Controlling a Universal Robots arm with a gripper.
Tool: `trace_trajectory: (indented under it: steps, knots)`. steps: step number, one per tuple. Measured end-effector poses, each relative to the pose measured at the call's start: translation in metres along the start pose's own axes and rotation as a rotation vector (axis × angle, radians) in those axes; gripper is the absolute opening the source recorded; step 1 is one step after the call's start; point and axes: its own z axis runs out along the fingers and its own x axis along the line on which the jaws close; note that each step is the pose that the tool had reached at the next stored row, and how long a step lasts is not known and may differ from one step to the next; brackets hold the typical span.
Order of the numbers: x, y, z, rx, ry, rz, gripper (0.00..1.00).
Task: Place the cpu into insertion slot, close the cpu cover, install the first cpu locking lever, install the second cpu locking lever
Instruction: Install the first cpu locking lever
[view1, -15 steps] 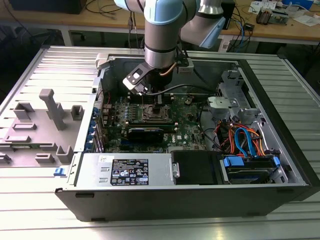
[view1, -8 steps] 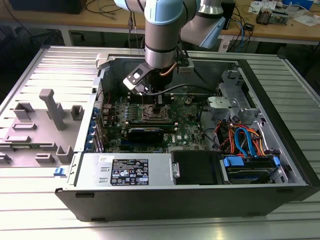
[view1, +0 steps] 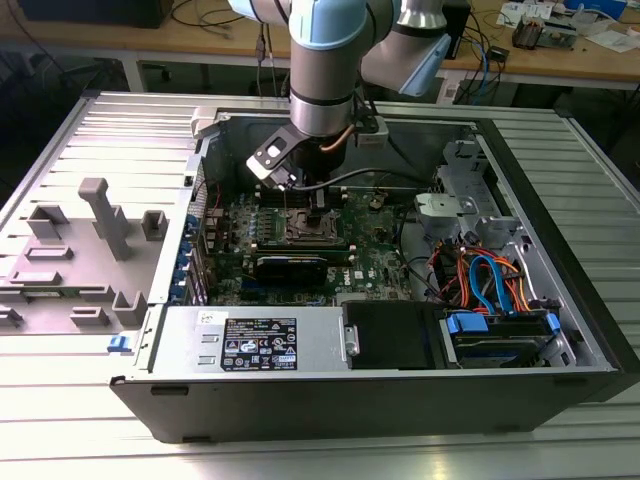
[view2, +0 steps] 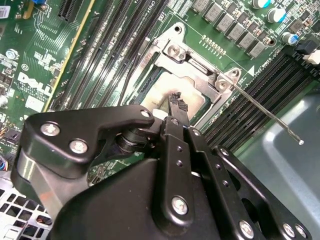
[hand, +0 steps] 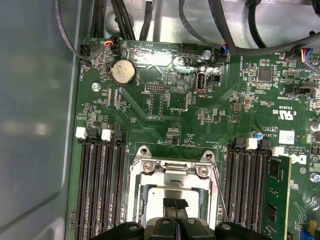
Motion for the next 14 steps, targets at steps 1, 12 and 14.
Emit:
trace_trajectory:
  steps: [1, 12, 14]
  knots:
    - [-0.0001, -0.0001, -0.001, 0.0001, -0.0001, 0.0, 0.11]
    - [-0.0002, 0.0, -0.012, -0.0001, 0.0, -0.016, 0.11]
    - [-0.0002, 0.0, -0.012, -0.0003, 0.0001, -0.042, 0.11]
